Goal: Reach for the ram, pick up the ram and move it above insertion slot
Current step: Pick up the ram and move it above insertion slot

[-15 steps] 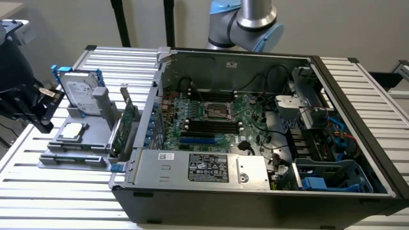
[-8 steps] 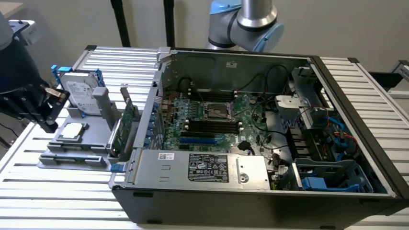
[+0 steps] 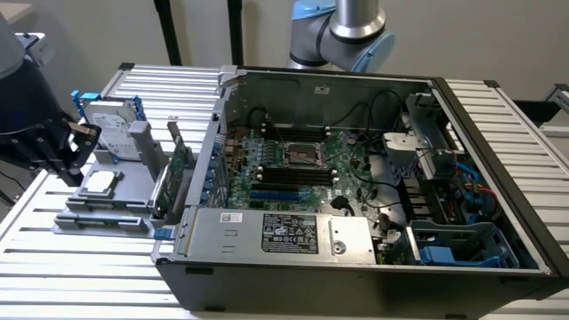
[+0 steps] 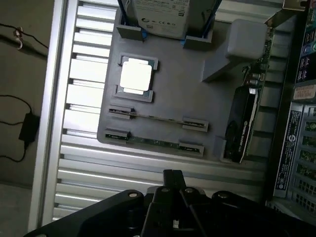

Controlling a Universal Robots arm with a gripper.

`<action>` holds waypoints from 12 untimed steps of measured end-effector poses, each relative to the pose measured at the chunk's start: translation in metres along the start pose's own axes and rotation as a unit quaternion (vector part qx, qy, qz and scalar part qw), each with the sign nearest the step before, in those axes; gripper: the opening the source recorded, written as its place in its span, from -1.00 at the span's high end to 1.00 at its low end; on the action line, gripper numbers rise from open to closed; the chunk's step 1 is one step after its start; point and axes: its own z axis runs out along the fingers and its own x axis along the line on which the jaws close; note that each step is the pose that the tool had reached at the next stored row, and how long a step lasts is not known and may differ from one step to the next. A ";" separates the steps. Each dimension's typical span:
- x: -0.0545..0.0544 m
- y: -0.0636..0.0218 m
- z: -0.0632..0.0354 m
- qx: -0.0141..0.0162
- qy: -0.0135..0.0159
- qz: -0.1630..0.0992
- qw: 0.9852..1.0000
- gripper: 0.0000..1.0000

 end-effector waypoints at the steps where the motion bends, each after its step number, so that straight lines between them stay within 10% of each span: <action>1: 0.000 0.0000 0.0005 0.000 0.000 -0.009 1.000 0.79; 12: 0.000 -0.0001 0.0033 0.000 0.004 -0.109 0.994 0.79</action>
